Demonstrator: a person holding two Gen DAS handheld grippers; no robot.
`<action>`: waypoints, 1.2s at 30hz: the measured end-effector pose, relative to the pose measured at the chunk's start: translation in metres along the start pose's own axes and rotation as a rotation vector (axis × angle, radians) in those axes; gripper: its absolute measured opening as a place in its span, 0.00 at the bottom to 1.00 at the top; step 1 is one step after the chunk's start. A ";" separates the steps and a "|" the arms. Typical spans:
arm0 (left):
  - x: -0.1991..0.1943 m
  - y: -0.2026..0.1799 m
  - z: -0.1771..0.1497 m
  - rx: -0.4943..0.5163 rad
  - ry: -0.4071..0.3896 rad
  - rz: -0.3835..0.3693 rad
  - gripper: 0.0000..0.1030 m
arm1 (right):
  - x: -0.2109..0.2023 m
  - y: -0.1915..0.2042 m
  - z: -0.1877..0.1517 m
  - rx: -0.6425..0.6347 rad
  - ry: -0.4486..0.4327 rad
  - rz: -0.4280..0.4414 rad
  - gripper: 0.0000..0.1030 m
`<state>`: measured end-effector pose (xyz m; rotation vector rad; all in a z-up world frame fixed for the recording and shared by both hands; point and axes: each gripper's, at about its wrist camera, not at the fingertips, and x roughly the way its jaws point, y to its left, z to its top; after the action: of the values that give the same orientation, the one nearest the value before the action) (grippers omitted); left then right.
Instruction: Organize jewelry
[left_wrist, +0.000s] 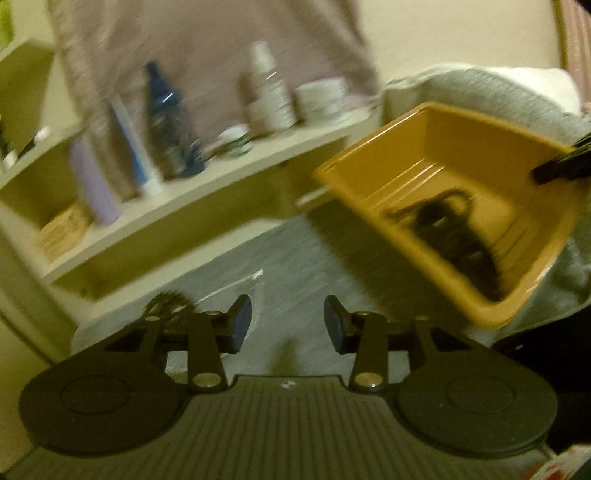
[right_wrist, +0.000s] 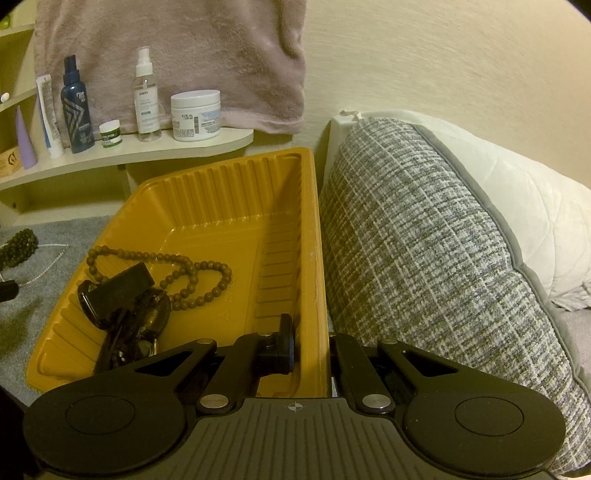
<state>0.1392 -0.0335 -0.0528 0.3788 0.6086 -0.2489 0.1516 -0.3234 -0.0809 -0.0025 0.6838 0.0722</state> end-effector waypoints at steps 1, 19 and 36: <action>0.003 0.007 -0.004 -0.007 0.015 0.017 0.39 | 0.000 0.000 0.000 0.001 0.000 0.000 0.03; 0.033 0.086 -0.048 -0.160 0.127 0.201 0.28 | 0.002 -0.002 -0.002 -0.003 0.007 -0.002 0.03; 0.034 0.082 -0.054 -0.176 0.118 0.170 0.08 | 0.003 -0.002 0.000 -0.010 0.007 -0.003 0.03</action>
<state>0.1666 0.0594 -0.0920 0.2741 0.7050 -0.0093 0.1538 -0.3255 -0.0829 -0.0132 0.6902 0.0728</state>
